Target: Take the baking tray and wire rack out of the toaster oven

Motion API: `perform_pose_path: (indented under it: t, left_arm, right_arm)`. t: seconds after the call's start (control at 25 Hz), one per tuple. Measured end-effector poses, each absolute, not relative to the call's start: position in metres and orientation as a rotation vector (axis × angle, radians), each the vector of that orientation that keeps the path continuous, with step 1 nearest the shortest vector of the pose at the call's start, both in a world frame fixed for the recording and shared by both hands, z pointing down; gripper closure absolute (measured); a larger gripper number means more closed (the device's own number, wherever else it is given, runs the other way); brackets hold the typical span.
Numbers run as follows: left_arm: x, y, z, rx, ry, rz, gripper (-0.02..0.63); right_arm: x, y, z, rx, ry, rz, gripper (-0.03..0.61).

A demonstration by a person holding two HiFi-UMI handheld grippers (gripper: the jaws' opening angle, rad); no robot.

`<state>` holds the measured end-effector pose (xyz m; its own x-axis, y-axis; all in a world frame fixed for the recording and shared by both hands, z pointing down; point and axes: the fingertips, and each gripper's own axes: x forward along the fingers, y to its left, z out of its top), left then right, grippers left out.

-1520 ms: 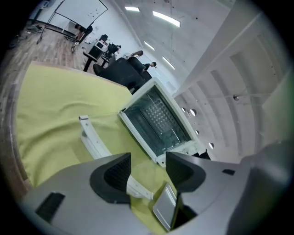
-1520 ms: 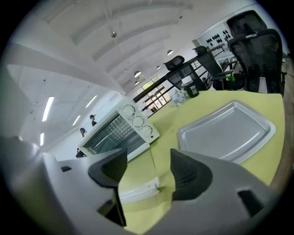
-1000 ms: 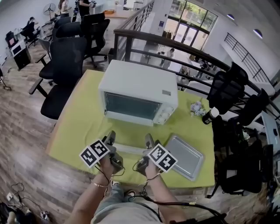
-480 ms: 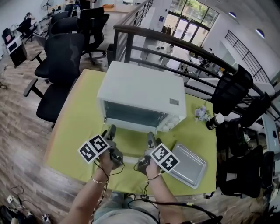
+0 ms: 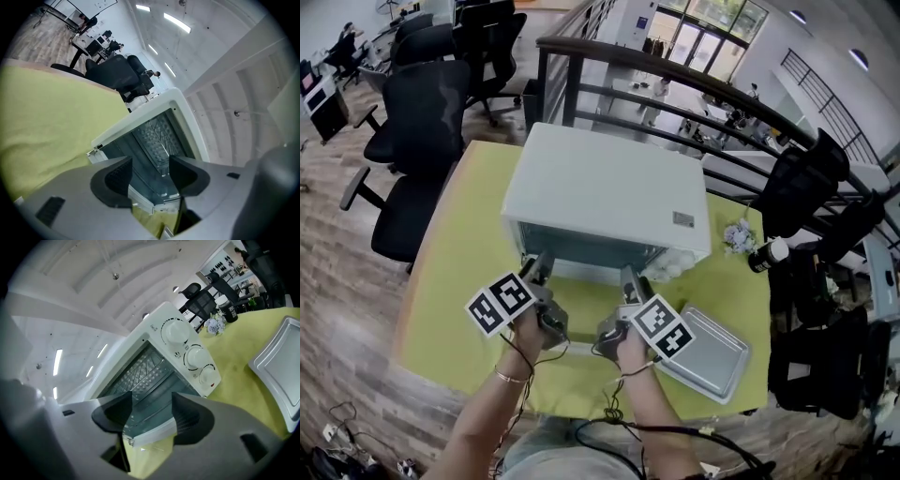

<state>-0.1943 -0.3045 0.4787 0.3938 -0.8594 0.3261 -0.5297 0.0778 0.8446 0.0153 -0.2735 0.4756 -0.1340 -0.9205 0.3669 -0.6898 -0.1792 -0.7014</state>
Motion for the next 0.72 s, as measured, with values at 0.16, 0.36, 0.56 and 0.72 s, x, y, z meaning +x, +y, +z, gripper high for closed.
perform_pose_path:
  t: [0.16,0.36,0.56,0.72]
  left_arm:
    - [-0.190,-0.319,0.476,1.608,-1.236,-0.431,0.388]
    - [-0.187,-0.337,0.470,1.641,-1.193,-0.478,0.388]
    - [-0.177,-0.353,0.469,1.659,-1.168,-0.497,0.388]
    - [-0.170,-0.362,0.471,1.670,-1.155,-0.528,0.388]
  right_arm:
    - [0.014,-0.290,0.470,-1.769,1.788,-1.188,0.316]
    - [0.014,-0.308,0.464,-1.687,1.754,-1.162,0.319]
    - [0.020,-0.326,0.464,-1.620,1.695,-1.185,0.328]
    - [0.026,-0.334,0.469,-1.627,1.675,-1.183,0.339]
